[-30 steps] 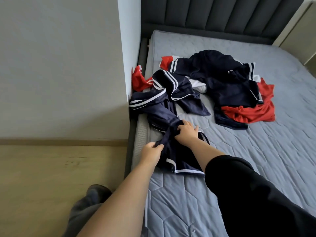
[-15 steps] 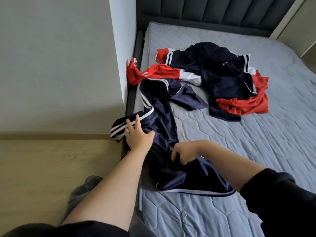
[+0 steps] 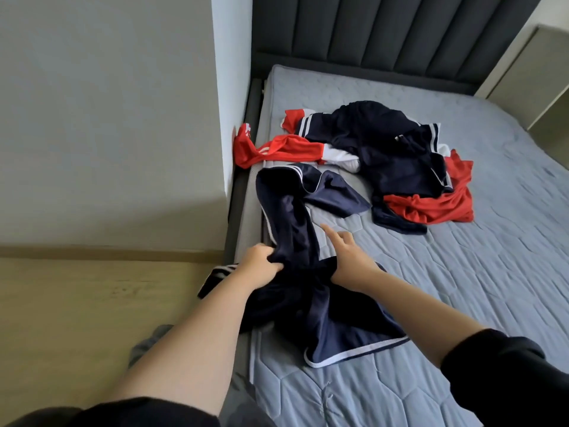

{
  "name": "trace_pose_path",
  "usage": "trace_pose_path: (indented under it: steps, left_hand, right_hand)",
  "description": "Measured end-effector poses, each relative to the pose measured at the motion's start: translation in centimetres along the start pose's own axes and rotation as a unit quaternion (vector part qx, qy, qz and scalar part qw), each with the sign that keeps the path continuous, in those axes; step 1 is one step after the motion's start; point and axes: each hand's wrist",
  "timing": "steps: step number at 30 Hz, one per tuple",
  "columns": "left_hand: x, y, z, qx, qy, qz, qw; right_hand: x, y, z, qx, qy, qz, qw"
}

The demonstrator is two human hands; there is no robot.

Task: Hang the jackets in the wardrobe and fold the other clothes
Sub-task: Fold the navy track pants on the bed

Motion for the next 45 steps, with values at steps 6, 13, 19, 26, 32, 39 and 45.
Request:
trace_pose_path:
  steps: [6,13,19,26,32,39,45]
  left_hand:
    - [-0.2,-0.4,-1.8,-0.123,0.032,0.049,0.991]
    - [0.4,-0.4,-1.8,-0.106,0.019,-0.002,0.994]
    - [0.2,-0.1,-0.8,-0.093,0.134,0.057,0.985]
    - [0.9,-1.0,-1.7,-0.039,-0.011,-0.091,0.995]
    - [10.1,-5.6,-0.6,-0.013,-0.126,-0.178,0.976]
    - [24.0,-17.9,-0.4,0.051,-0.100,-0.250,0.962]
    - [32.2,-27.6,-4.1,0.104,-0.227,-0.415,0.875]
  right_hand:
    - [-0.8,1.1,2.7,0.119,-0.006,-0.013,0.993]
    - [-0.8,1.4,2.0,0.091,0.023,-0.060,0.994]
    - [-0.9,1.2,1.1,0.004,0.180,-0.130,0.975]
    - [0.7,0.3,5.9,-0.105,0.401,-0.122,0.902]
    - [4.1,-1.3,16.1,-0.005,0.477,-0.121,0.871]
    - [6.7,-6.3,32.0,0.138,0.541,-0.052,0.828]
    - [9.2,-12.2,41.0,0.232,0.446,0.089,0.860]
Point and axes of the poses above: each hand's wrist, its own y-axis towards the middle knuckle, its own x-axis out of the back of the hand, z = x × y, and after that the axes turned 12 degrees about -x, right-handed
